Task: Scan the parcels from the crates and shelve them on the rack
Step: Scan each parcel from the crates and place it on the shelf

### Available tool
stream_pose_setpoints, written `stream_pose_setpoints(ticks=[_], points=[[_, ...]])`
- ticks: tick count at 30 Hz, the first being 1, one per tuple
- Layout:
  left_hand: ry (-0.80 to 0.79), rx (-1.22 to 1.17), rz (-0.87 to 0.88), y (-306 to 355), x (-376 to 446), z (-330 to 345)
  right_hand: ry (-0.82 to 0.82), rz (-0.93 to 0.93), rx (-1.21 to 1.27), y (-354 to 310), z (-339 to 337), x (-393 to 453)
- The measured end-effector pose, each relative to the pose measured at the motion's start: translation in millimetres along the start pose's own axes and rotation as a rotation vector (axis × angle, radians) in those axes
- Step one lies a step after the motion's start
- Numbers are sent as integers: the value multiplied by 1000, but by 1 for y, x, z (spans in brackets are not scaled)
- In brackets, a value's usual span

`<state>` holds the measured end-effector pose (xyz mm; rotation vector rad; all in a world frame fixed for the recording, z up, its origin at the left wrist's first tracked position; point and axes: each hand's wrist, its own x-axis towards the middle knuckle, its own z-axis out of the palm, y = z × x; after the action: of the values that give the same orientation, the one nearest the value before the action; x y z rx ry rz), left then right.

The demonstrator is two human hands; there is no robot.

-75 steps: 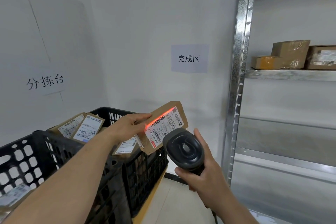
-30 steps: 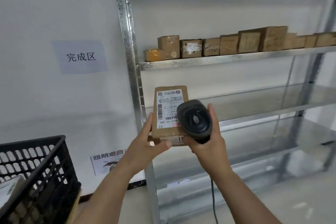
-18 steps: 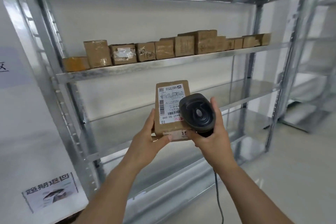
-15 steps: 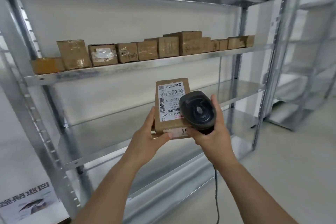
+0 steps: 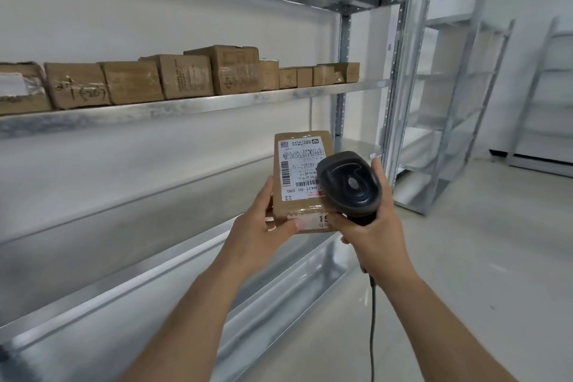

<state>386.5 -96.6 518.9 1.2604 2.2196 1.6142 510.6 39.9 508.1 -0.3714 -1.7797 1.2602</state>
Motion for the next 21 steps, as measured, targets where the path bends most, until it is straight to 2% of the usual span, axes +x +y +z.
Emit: stream_pose_setpoints(ticks=[10, 21], points=[[-50, -17, 33, -6, 108, 71, 86, -5, -51, 56, -51, 94], [-119, -10, 119, -15, 291, 127, 179, -19, -55, 119, -76, 259]])
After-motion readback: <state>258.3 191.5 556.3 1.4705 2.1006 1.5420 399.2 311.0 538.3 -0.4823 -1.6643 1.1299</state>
